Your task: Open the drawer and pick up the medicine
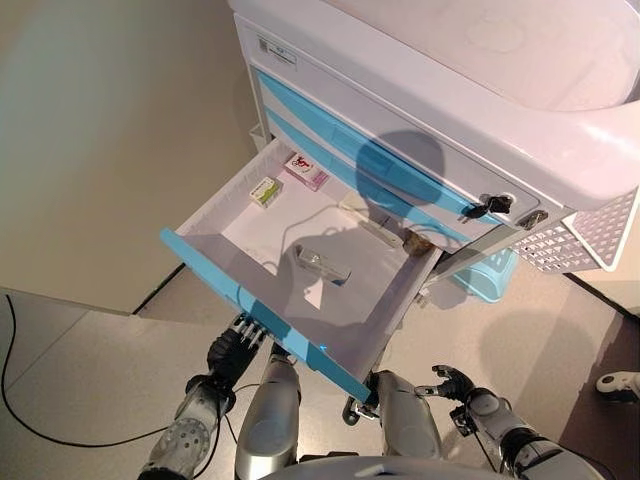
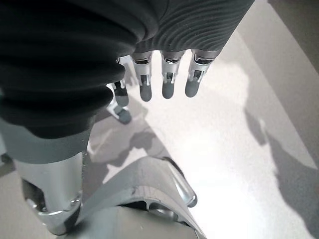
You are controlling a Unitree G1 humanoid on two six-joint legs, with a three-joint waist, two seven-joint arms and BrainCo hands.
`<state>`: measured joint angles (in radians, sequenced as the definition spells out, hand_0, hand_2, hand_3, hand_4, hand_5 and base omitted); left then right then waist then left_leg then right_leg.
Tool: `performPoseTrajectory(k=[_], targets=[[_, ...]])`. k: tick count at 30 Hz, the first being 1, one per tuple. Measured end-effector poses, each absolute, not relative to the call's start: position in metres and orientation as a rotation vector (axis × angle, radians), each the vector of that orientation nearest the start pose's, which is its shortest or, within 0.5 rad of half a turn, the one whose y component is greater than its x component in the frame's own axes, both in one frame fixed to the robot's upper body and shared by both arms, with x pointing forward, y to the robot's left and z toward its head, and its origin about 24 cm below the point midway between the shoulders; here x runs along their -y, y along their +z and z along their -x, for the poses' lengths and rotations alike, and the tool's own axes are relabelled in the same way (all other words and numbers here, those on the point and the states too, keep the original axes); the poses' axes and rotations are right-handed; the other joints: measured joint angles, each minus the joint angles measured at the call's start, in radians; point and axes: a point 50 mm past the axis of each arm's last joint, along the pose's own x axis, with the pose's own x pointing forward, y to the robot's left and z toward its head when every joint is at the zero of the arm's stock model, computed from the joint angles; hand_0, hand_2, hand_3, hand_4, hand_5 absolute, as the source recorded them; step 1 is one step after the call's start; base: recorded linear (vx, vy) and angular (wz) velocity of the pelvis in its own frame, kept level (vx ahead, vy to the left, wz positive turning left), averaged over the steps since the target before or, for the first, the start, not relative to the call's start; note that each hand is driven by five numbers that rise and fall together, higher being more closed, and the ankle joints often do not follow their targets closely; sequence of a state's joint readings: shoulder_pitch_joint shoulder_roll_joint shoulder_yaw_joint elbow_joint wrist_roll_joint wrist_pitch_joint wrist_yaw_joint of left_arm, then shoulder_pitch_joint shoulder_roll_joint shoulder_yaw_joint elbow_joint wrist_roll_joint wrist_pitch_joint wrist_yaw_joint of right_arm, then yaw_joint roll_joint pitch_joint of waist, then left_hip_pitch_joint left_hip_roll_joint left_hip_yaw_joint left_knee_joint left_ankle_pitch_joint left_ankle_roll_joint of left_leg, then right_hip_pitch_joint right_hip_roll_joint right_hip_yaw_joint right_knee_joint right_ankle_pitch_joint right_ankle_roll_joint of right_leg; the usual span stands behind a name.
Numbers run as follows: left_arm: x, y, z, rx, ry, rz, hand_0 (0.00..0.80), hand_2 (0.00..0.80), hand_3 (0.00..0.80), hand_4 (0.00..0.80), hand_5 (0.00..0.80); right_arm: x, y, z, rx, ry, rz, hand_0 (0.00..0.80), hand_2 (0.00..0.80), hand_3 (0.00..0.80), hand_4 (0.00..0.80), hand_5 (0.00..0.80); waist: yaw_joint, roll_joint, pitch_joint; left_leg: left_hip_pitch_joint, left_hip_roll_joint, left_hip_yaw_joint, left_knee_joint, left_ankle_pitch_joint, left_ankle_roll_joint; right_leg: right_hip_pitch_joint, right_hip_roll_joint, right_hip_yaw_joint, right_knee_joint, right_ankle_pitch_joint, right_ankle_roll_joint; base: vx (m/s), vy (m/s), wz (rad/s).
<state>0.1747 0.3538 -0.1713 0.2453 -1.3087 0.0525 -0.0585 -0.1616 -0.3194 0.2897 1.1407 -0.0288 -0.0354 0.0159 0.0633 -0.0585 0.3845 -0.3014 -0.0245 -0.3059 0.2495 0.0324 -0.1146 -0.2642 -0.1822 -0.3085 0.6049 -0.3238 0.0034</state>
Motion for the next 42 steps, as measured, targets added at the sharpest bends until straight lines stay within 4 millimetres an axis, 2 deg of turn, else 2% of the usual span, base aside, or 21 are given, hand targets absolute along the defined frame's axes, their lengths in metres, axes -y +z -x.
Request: performPoseTrajectory(k=[10, 14, 17, 19, 24, 28, 30, 32, 35, 37, 38, 40, 42], targets=[[-0.198, -0.052, -0.184, -0.462, 0.141, 0.984, 0.0, 0.0, 0.0, 0.0, 0.0, 0.239, -0.132, -0.168, -0.994, 0.106, 0.48, 0.0, 0.0, 0.0, 0.0, 0.0, 0.001, -0.005, -0.013, 0.012, 0.004, 0.039, -0.009, -0.003, -0.004, -0.005, 0.002, 0.037, -0.017, 0.01, 0.01, 0.022, 0.042, -0.11], [-0.192, -0.067, -0.168, -0.505, 0.219, 1.043, 0.0, 0.0, 0.0, 0.0, 0.0, 0.241, -0.136, -0.158, -1.027, 0.092, 0.469, 0.0, 0.0, 0.0, 0.0, 0.0, -0.004, -0.002, -0.078, 0.01, 0.003, 0.06, -0.022, -0.005, -0.001, -0.013, 0.005, 0.052, -0.037, 0.017, 0.021, 0.021, 0.023, -0.11], [-0.194, -0.079, -0.157, -0.542, 0.283, 1.048, 0.0, 0.0, 0.0, 0.0, 0.0, 0.243, -0.138, -0.153, -1.047, 0.082, 0.466, 0.0, 0.0, 0.0, 0.0, 0.0, -0.016, 0.0, -0.111, 0.01, 0.004, 0.06, -0.028, -0.006, 0.0, -0.011, 0.006, 0.056, -0.051, 0.02, 0.024, 0.007, 0.009, -0.02], [-0.195, -0.092, -0.147, -0.562, 0.363, 1.065, 0.0, 0.0, 0.0, 0.0, 0.0, 0.247, -0.138, -0.151, -1.051, 0.058, 0.461, 0.0, 0.0, 0.0, 0.0, 0.0, -0.02, 0.017, -0.157, 0.01, 0.018, 0.079, -0.036, -0.009, 0.004, -0.018, 0.019, 0.072, -0.076, 0.032, 0.022, 0.011, 0.026, -0.24], [-0.201, -0.103, -0.14, -0.552, 0.471, 1.061, 0.0, 0.0, 0.0, 0.0, 0.0, 0.252, -0.137, -0.148, -1.056, 0.032, 0.474, 0.0, 0.0, 0.0, 0.0, 0.0, -0.023, 0.067, -0.216, 0.012, 0.041, 0.111, -0.06, -0.008, 0.005, -0.032, 0.045, 0.101, -0.116, 0.063, 0.019, 0.021, 0.034, -0.27], [-0.227, -0.124, -0.126, -0.634, 0.62, 0.91, 0.0, 0.0, 0.0, 0.0, 0.0, 0.255, -0.14, -0.138, -1.073, 0.008, 0.459, 0.0, 0.0, 0.0, 0.0, 0.0, -0.04, 0.08, -0.24, 0.027, 0.054, 0.139, -0.085, -0.006, 0.008, -0.036, 0.058, 0.13, -0.138, 0.074, 0.02, 0.05, 0.053, -0.21], [-0.241, -0.14, -0.104, -0.767, 0.713, 0.779, 0.0, 0.0, 0.0, 0.0, 0.0, 0.255, -0.139, -0.139, -1.069, -0.006, 0.444, 0.0, 0.0, 0.0, 0.0, 0.0, -0.061, 0.077, -0.247, 0.043, 0.061, 0.16, -0.105, -0.004, 0.011, -0.033, 0.067, 0.147, -0.159, 0.084, 0.027, 0.077, 0.061, -0.35], [-0.249, -0.148, -0.089, -0.871, 0.716, 0.64, 0.0, 0.0, 0.0, 0.0, 0.0, 0.257, -0.139, -0.138, -1.068, -0.031, 0.424, 0.0, 0.0, 0.0, 0.0, 0.0, -0.072, 0.072, -0.254, 0.066, 0.069, 0.186, -0.133, 0.0, 0.015, -0.026, 0.079, 0.164, -0.188, 0.102, 0.033, 0.092, 0.062, -0.42], [-0.254, -0.154, -0.076, -0.981, 0.694, 0.503, 0.0, 0.0, 0.0, 0.0, 0.0, 0.26, -0.141, -0.128, -1.093, -0.043, 0.416, 0.0, 0.0, 0.0, 0.0, 0.0, -0.081, 0.069, -0.261, 0.102, 0.07, 0.213, -0.164, 0.002, 0.019, -0.004, 0.082, 0.189, -0.225, 0.121, 0.039, 0.098, 0.07, -0.38], [-0.256, -0.157, -0.069, -1.042, 0.662, 0.42, 0.0, 0.0, 0.0, 0.0, 0.0, 0.262, -0.142, -0.124, -1.101, -0.05, 0.409, 0.0, 0.0, 0.0, 0.0, 0.0, -0.104, 0.066, -0.271, 0.123, 0.071, 0.234, -0.181, 0.002, 0.022, 0.01, 0.085, 0.208, -0.258, 0.135, 0.05, 0.094, 0.072, -0.4], [-0.258, -0.158, -0.068, -1.077, 0.637, 0.371, 0.0, 0.0, 0.0, 0.0, 0.0, 0.262, -0.141, -0.126, -1.096, -0.049, 0.41, 0.0, 0.0, 0.0, 0.0, 0.0, -0.098, 0.066, -0.274, 0.143, 0.074, 0.254, -0.198, 0.004, 0.026, 0.02, 0.089, 0.221, -0.279, 0.149, 0.051, 0.081, 0.079, -0.44], [-0.261, -0.158, -0.067, -1.109, 0.595, 0.305, 0.0, 0.0, 0.0, 0.0, 0.0, 0.263, -0.14, -0.128, -1.086, -0.046, 0.411, 0.0, 0.0, 0.0, 0.0, 0.0, -0.121, 0.063, -0.277, 0.161, 0.073, 0.271, -0.21, 0.004, 0.028, 0.034, 0.09, 0.237, -0.312, 0.17, 0.056, 0.065, 0.062, -0.4], [-0.261, -0.159, -0.064, -1.146, 0.546, 0.24, 0.0, 0.0, 0.0, 0.0, 0.0, 0.264, -0.136, -0.136, -1.052, -0.037, 0.42, 0.0, 0.0, 0.0, 0.0, 0.0, -0.12, 0.063, -0.281, 0.186, 0.074, 0.295, -0.226, 0.0, 0.037, 0.052, 0.09, 0.249, -0.348, 0.193, 0.063, 0.047, 0.053, -0.46]])
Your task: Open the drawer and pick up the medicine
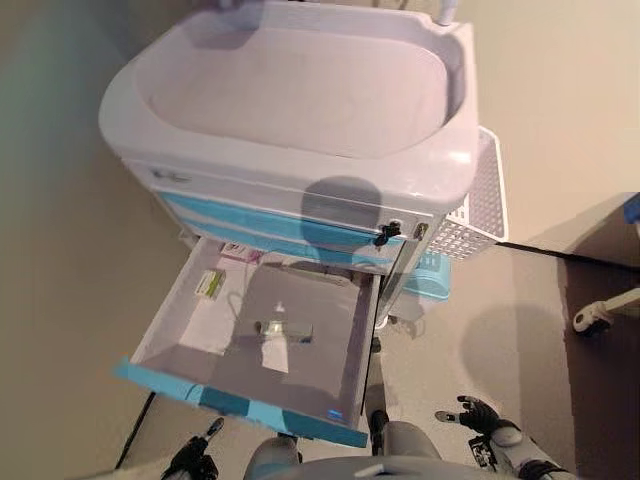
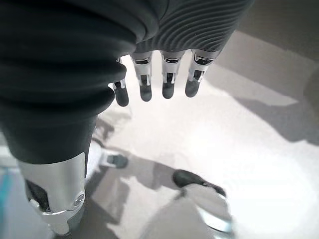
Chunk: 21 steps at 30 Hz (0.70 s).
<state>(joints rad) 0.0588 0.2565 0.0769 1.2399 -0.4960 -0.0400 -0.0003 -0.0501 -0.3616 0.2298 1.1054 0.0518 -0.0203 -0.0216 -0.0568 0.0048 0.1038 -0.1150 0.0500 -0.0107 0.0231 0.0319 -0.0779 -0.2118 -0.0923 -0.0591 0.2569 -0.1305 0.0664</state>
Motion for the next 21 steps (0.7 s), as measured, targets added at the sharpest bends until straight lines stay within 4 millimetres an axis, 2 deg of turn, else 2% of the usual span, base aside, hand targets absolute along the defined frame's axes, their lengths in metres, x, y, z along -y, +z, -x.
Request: performPoseTrajectory(k=[1, 3, 4, 6, 8, 9, 10, 14, 17, 20, 21], targets=[[-0.26, -0.158, -0.07, -1.152, 0.51, 0.208, 0.0, 0.0, 0.0, 0.0, 0.0, 0.264, -0.133, -0.138, -1.037, -0.022, 0.435, 0.0, 0.0, 0.0, 0.0, 0.0, -0.017, -0.004, -0.004, 0.006, -0.001, 0.009, -0.001, -0.003, 0.002, 0.004, 0.002, 0.01, -0.015, 0.012, 0.002, 0.083, 0.111, -0.56], [-0.259, -0.16, -0.065, -1.205, 0.442, 0.125, 0.0, 0.0, 0.0, 0.0, 0.0, 0.263, -0.119, -0.156, -0.929, 0.044, 0.491, 0.0, 0.0, 0.0, 0.0, 0.0, -0.008, -0.005, -0.005, 0.026, -0.002, 0.036, -0.013, -0.007, 0.009, 0.013, 0.002, 0.026, -0.045, 0.036, 0.008, 0.04, 0.07, -0.62], [-0.257, -0.161, -0.064, -1.24, 0.364, 0.033, 0.0, 0.0, 0.0, 0.0, 0.0, 0.26, -0.096, -0.175, -0.794, 0.115, 0.557, 0.0, 0.0, 0.0, 0.0, 0.0, -0.008, -0.005, -0.004, 0.041, -0.003, 0.064, -0.024, -0.01, 0.014, 0.015, 0.001, 0.041, -0.068, 0.059, 0.014, 0.022, 0.046, -0.71], [-0.256, -0.16, -0.068, -1.254, 0.3, -0.041, 0.0, 0.0, 0.0, 0.0, 0.0, 0.261, -0.07, -0.198, -0.663, 0.163, 0.62, 0.0, 0.0, 0.0, 0.0, 0.0, -0.042, -0.015, -0.009, 0.055, -0.009, 0.066, -0.032, -0.012, 0.017, 0.036, 0.0, 0.049, -0.111, 0.097, 0.02, 0.03, 0.074, -0.52], [-0.257, -0.16, -0.068, -1.273, 0.241, -0.119, 0.0, 0.0, 0.0, 0.0, 0.0, 0.263, -0.047, -0.2, -0.583, 0.241, 0.663, 0.0, 0.0, 0.0, 0.0, 0.0, -0.036, -0.023, -0.01, 0.072, -0.011, 0.094, -0.042, -0.015, 0.025, 0.05, 0.001, 0.073, -0.142, 0.118, 0.027, 0.007, 0.039, -0.34], [-0.259, -0.16, -0.063, -1.289, 0.235, -0.137, 0.0, 0.0, 0.0, 0.0, 0.0, 0.262, -0.044, -0.203, -0.57, 0.253, 0.659, 0.0, 0.0, 0.0, 0.0, 0.0, -0.037, -0.03, -0.016, 0.073, -0.011, 0.098, -0.043, -0.015, 0.026, 0.052, 0.0, 0.075, -0.152, 0.12, 0.028, -0.007, 0.052, -0.37], [-0.263, -0.159, -0.066, -1.295, 0.22, -0.163, 0.0, 0.0, 0.0, 0.0, 0.0, 0.263, -0.038, -0.205, -0.569, 0.272, 0.645, 0.0, 0.0, 0.0, 0.0, 0.0, -0.059, -0.055, -0.031, 0.073, -0.011, 0.116, -0.049, -0.019, 0.03, 0.049, 0.002, 0.084, -0.17, 0.132, 0.029, -0.008, 0.04, -0.24], [-0.264, -0.158, -0.068, -1.299, 0.172, -0.184, 0.0, 0.0, 0.0, 0.0, 0.0, 0.254, -0.007, -0.212, -0.489, 0.422, 0.607, 0.0, 0.0, 0.0, 0.0, 0.0, -0.062, -0.082, -0.025, 0.073, -0.015, 0.15, -0.052, -0.016, 0.034, 0.049, -0.002, 0.106, -0.211, 0.172, 0.038, -0.024, 0.029, -0.28], [-0.263, -0.157, -0.075, -1.278, 0.146, -0.183, 0.0, 0.0, 0.0, 0.0, 0.0, 0.242, 0.017, -0.213, -0.431, 0.562, 0.495, 0.0, 0.0, 0.0, 0.0, 0.0, -0.063, -0.085, -0.015, 0.069, -0.019, 0.156, -0.054, -0.013, 0.041, 0.049, -0.006, 0.106, -0.228, 0.186, 0.04, -0.014, 0.015, -0.07], [-0.261, -0.157, -0.08, -1.264, 0.127, -0.174, 0.0, 0.0, 0.0, 0.0, 0.0, 0.23, 0.037, -0.21, -0.407, 0.708, 0.466, 0.0, 0.0, 0.0, 0.0, 0.0, -0.058, -0.08, -0.01, 0.067, -0.02, 0.157, -0.055, -0.012, 0.042, 0.049, -0.009, 0.106, -0.235, 0.19, 0.041, 0.0, 0.0, 0.0], [-0.26, -0.156, -0.083, -1.257, 0.115, -0.17, 0.0, 0.0, 0.0, 0.0, 0.0, 0.22, 0.05, -0.212, -0.388, 0.807, 0.423, 0.0, 0.0, 0.0, 0.0, 0.0, -0.049, -0.082, -0.008, 0.064, -0.021, 0.157, -0.057, -0.011, 0.043, 0.051, -0.01, 0.105, -0.246, 0.196, 0.042, 0.0, 0.0, 0.0]])
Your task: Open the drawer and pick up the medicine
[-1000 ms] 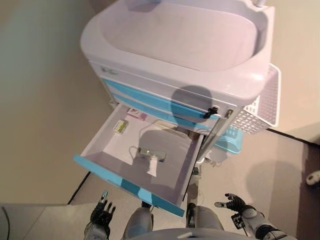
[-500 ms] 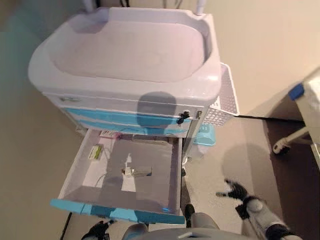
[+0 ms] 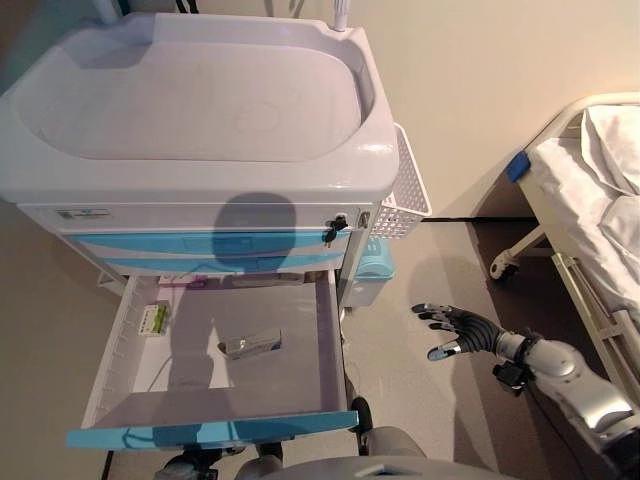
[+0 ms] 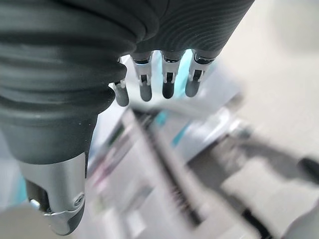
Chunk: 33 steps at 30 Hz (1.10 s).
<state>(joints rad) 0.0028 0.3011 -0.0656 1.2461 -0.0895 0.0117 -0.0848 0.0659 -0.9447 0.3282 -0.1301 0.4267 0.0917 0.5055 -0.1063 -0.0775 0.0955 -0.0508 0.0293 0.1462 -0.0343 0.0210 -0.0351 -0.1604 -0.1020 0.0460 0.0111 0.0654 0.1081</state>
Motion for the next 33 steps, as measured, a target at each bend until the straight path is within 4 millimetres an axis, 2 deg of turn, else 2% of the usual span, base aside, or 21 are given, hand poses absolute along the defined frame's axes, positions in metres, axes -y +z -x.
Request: performPoseTrajectory(k=[6, 7, 12, 14, 16, 17, 19, 21, 25, 28, 31, 33], targets=[[-0.258, -0.155, -0.092, -1.231, 0.079, -0.184, 0.0, 0.0, 0.0, 0.0, 0.0, 0.196, 0.092, -0.219, -0.385, 1.071, 0.409, 0.0, 0.0, 0.0, 0.0, 0.0, 0.012, -0.004, 0.019, -0.016, -0.003, -0.012, 0.002, 0.005, -0.004, 0.002, -0.006, -0.011, -0.019, 0.007, 0.002, 0.006, -0.01, 0.09], [-0.259, -0.154, -0.092, -1.227, 0.078, -0.189, 0.0, 0.0, 0.0, 0.0, 0.0, 0.182, 0.104, -0.226, -0.369, 1.144, 0.381, 0.0, 0.0, 0.0, 0.0, 0.0, 0.027, -0.011, 0.023, -0.014, -0.003, -0.02, 0.005, 0.007, -0.005, 0.018, -0.007, -0.028, -0.029, 0.009, 0.0, 0.016, -0.028, 0.2], [-0.259, -0.153, -0.096, -1.22, 0.062, -0.213, 0.0, 0.0, 0.0, 0.0, 0.0, 0.157, 0.127, -0.236, -0.324, 1.265, 0.326, 0.0, 0.0, 0.0, 0.0, 0.0, 0.065, -0.027, 0.035, -0.018, -0.004, -0.043, 0.007, 0.006, -0.006, 0.035, -0.008, -0.054, -0.041, 0.01, -0.004, 0.016, -0.025, 0.17], [-0.26, -0.154, -0.092, -1.231, 0.066, -0.217, 0.0, 0.0, 0.0, 0.0, 0.0, 0.15, 0.132, -0.239, -0.292, 1.268, 0.273, 0.0, 0.0, 0.0, 0.0, 0.0, 0.083, -0.032, 0.04, -0.021, -0.005, -0.057, 0.008, 0.006, -0.006, 0.043, -0.01, -0.067, -0.045, 0.008, -0.004, 0.017, -0.042, 0.21], [-0.261, -0.154, -0.093, -1.231, 0.071, -0.222, 0.0, 0.0, 0.0, 0.0, 0.0, 0.146, 0.133, -0.239, -0.283, 1.273, 0.24, 0.0, 0.0, 0.0, 0.0, 0.0, 0.077, -0.041, 0.045, -0.022, -0.006, -0.067, 0.008, 0.008, -0.008, 0.051, -0.011, -0.076, -0.053, 0.008, -0.004, 0.02, -0.037, 0.22], [-0.263, -0.154, -0.09, -1.236, 0.081, -0.223, 0.0, 0.0, 0.0, 0.0, 0.0, 0.141, 0.133, -0.24, -0.272, 1.27, 0.211, 0.0, 0.0, 0.0, 0.0, 0.0, 0.094, -0.044, 0.049, -0.028, -0.005, -0.076, 0.01, 0.008, -0.009, 0.053, -0.011, -0.086, -0.054, 0.005, -0.005, 0.014, -0.024, 0.2], [-0.265, -0.153, -0.09, -1.234, 0.096, -0.222, 0.0, 0.0, 0.0, 0.0, 0.0, 0.133, 0.133, -0.241, -0.246, 1.276, 0.174, 0.0, 0.0, 0.0, 0.0, 0.0, 0.094, -0.047, 0.052, -0.034, -0.006, -0.092, 0.011, 0.011, -0.012, 0.054, -0.011, -0.099, -0.054, 0.001, -0.003, 0.015, -0.033, 0.19], [-0.265, -0.153, -0.09, -1.234, 0.1, -0.221, 0.0, 0.0, 0.0, 0.0, 0.0, 0.127, 0.134, -0.241, -0.225, 1.283, 0.151, 0.0, 0.0, 0.0, 0.0, 0.0, 0.101, -0.046, 0.053, -0.036, -0.005, -0.096, 0.011, 0.011, -0.013, 0.056, -0.011, -0.105, -0.053, -0.001, -0.005, 0.016, -0.039, 0.16], [-0.268, -0.152, -0.09, -1.229, 0.132, -0.217, 0.0, 0.0, 0.0, 0.0, 0.0, 0.109, 0.133, -0.243, -0.164, 1.289, 0.075, 0.0, 0.0, 0.0, 0.0, 0.0, 0.098, -0.042, 0.075, -0.05, -0.006, -0.138, 0.022, 0.013, -0.016, 0.07, -0.011, -0.141, -0.053, -0.01, -0.008, 0.012, -0.028, 0.28], [-0.269, -0.152, -0.089, -1.23, 0.15, -0.212, 0.0, 0.0, 0.0, 0.0, 0.0, 0.103, 0.128, -0.247, -0.152, 1.268, 0.032, 0.0, 0.0, 0.0, 0.0, 0.0, 0.119, -0.036, 0.082, -0.06, -0.007, -0.15, 0.027, 0.014, -0.017, 0.071, -0.011, -0.148, -0.052, -0.013, -0.009, -0.021, -0.027, 0.18], [-0.27, -0.152, -0.089, -1.226, 0.165, -0.212, 0.0, 0.0, 0.0, 0.0, 0.0, 0.097, 0.109, -0.257, -0.13, 1.154, -0.067, 0.0, 0.0, 0.0, 0.0, 0.0, 0.12, -0.031, 0.096, -0.076, -0.009, -0.167, 0.039, 0.015, -0.017, 0.076, -0.012, -0.162, -0.052, -0.021, -0.009, -0.037, -0.02, 0.3], [-0.268, -0.151, -0.093, -1.209, 0.169, -0.213, 0.0, 0.0, 0.0, 0.0, 0.0, 0.096, 0.083, -0.261, -0.163, 1.027, -0.151, 0.0, 0.0, 0.0, 0.0, 0.0, 0.124, -0.019, 0.118, -0.086, -0.012, -0.182, 0.049, 0.015, -0.018, 0.08, -0.014, -0.175, -0.045, -0.032, -0.009, -0.06, -0.026, 0.34]])
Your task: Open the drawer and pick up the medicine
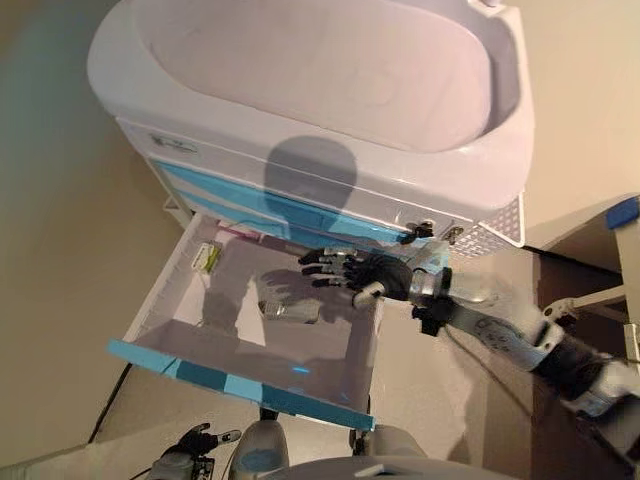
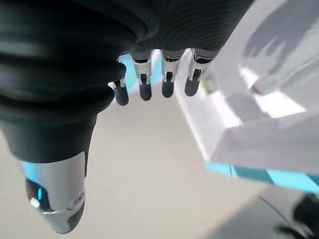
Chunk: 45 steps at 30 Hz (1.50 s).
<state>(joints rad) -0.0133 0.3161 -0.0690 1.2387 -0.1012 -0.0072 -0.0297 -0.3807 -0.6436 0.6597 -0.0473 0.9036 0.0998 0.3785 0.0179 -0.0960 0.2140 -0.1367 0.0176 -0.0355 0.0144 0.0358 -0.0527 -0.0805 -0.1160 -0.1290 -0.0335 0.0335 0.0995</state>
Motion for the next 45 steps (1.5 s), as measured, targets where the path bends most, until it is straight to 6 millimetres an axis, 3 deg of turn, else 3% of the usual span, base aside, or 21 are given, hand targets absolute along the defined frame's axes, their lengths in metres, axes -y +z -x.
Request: performPoseTrajectory(k=[5, 10, 13, 20, 30, 38, 45], targets=[[-0.269, -0.151, -0.093, -1.203, 0.213, -0.201, 0.0, 0.0, 0.0, 0.0, 0.0, 0.092, 0.051, -0.256, -0.195, 0.913, -0.054, 0.0, 0.0, 0.0, 0.0, 0.0, 0.017, 0.032, 0.034, -0.043, -0.006, -0.025, 0.021, 0.002, 0.0, -0.019, -0.003, -0.02, 0.011, -0.008, 0.001, -0.05, -0.025, 0.21], [-0.269, -0.15, -0.098, -1.185, 0.25, -0.219, 0.0, 0.0, 0.0, 0.0, 0.0, 0.104, 0.027, -0.268, -0.15, 0.685, 0.236, 0.0, 0.0, 0.0, 0.0, 0.0, 0.026, 0.054, 0.061, -0.104, -0.011, -0.046, 0.046, 0.003, 0.002, -0.06, -0.006, -0.037, 0.025, -0.013, 0.001, -0.025, -0.006, 0.15], [-0.266, -0.15, -0.099, -1.182, 0.262, -0.224, 0.0, 0.0, 0.0, 0.0, 0.0, 0.102, 0.027, -0.272, -0.099, 0.654, 0.384, 0.0, 0.0, 0.0, 0.0, 0.0, 0.029, 0.062, 0.075, -0.108, -0.015, -0.051, 0.048, 0.004, 0.002, -0.061, -0.01, -0.045, 0.031, -0.017, 0.004, 0.004, -0.007, 0.09], [-0.262, -0.149, -0.108, -1.15, 0.264, -0.244, 0.0, 0.0, 0.0, 0.0, 0.0, 0.093, 0.055, -0.29, 0.194, 0.647, 0.91, 0.0, 0.0, 0.0, 0.0, 0.0, 0.044, 0.067, 0.094, -0.122, -0.021, -0.062, 0.052, 0.006, 0.004, -0.075, -0.013, -0.048, 0.039, -0.022, 0.007, 0.001, -0.009, 0.03], [-0.255, -0.147, -0.121, -1.097, 0.255, -0.24, 0.0, 0.0, 0.0, 0.0, 0.0, 0.091, 0.029, -0.293, 0.148, 0.643, 1.066, 0.0, 0.0, 0.0, 0.0, 0.0, 0.054, 0.077, 0.103, -0.155, -0.029, -0.08, 0.063, 0.006, 0.004, -0.096, -0.018, -0.055, 0.055, -0.038, 0.009, -0.002, 0.003, 0.07], [-0.252, -0.147, -0.124, -1.085, 0.267, -0.217, 0.0, 0.0, 0.0, 0.0, 0.0, 0.081, 0.012, -0.29, 0.11, 0.655, 1.091, 0.0, 0.0, 0.0, 0.0, 0.0, 0.054, 0.085, 0.111, -0.159, -0.029, -0.089, 0.066, 0.006, 0.004, -0.103, -0.018, -0.057, 0.072, -0.045, 0.009, 0.001, -0.001, 0.01], [-0.246, -0.148, -0.125, -1.086, 0.24, -0.234, 0.0, 0.0, 0.0, 0.0, 0.0, 0.07, 0.01, -0.296, 0.124, 0.607, 1.071, 0.0, 0.0, 0.0, 0.0, 0.0, 0.051, 0.088, 0.113, -0.176, -0.03, -0.094, 0.074, 0.006, 0.004, -0.133, -0.022, -0.058, 0.109, -0.062, 0.008, 0.0, 0.0, 0.0]])
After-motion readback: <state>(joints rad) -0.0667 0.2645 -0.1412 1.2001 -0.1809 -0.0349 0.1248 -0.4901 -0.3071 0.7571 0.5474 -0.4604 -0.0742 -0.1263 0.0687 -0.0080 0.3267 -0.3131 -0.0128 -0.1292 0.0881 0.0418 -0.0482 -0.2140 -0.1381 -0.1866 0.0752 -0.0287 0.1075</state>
